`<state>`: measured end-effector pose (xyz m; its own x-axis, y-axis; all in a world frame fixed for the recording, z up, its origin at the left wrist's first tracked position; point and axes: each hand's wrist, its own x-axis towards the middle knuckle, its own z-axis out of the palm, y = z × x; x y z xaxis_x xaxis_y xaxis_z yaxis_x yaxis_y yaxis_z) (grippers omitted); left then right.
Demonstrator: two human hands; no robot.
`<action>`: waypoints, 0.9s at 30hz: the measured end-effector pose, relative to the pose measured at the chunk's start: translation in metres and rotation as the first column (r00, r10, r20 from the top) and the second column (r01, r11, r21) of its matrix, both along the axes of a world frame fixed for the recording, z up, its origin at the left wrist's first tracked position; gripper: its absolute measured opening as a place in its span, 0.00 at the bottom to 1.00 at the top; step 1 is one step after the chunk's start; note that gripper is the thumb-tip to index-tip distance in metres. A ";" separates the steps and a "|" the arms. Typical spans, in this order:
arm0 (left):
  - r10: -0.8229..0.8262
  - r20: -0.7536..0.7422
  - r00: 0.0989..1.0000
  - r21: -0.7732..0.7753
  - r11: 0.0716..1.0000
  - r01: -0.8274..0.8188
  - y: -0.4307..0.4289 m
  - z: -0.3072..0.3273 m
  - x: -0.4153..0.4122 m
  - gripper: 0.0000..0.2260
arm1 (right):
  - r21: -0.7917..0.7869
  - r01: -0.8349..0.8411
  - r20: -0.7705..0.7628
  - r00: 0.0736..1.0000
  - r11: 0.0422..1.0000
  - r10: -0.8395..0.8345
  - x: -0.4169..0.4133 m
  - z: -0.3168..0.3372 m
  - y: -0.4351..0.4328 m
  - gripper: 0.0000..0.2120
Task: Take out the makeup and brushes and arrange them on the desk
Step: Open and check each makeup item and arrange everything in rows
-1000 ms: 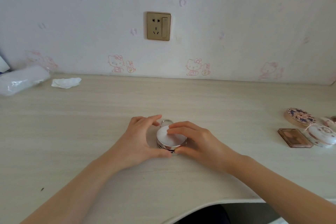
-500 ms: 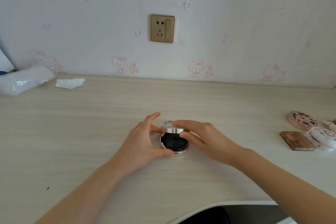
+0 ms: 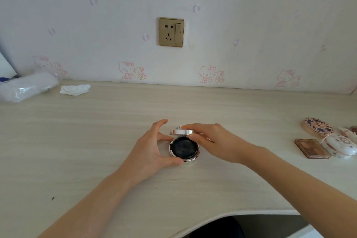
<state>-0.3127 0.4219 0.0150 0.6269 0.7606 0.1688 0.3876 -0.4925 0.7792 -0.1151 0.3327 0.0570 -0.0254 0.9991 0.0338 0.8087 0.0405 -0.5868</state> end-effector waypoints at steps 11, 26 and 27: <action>0.034 -0.065 0.997 0.004 0.999 -0.034 -0.003 -0.003 0.000 0.31 | 0.117 0.268 0.087 0.956 0.956 -0.279 -0.011 -0.036 -0.032 0.25; 0.007 -0.073 0.997 0.158 0.987 0.005 -0.009 -0.007 -0.001 0.25 | 0.312 0.183 0.152 0.959 0.932 -0.239 -0.028 -0.053 -0.031 0.24; -0.012 -0.088 0.996 0.191 0.981 0.029 -0.009 -0.007 0.000 0.24 | 0.319 0.180 0.153 0.959 0.930 -0.238 -0.027 -0.054 -0.029 0.23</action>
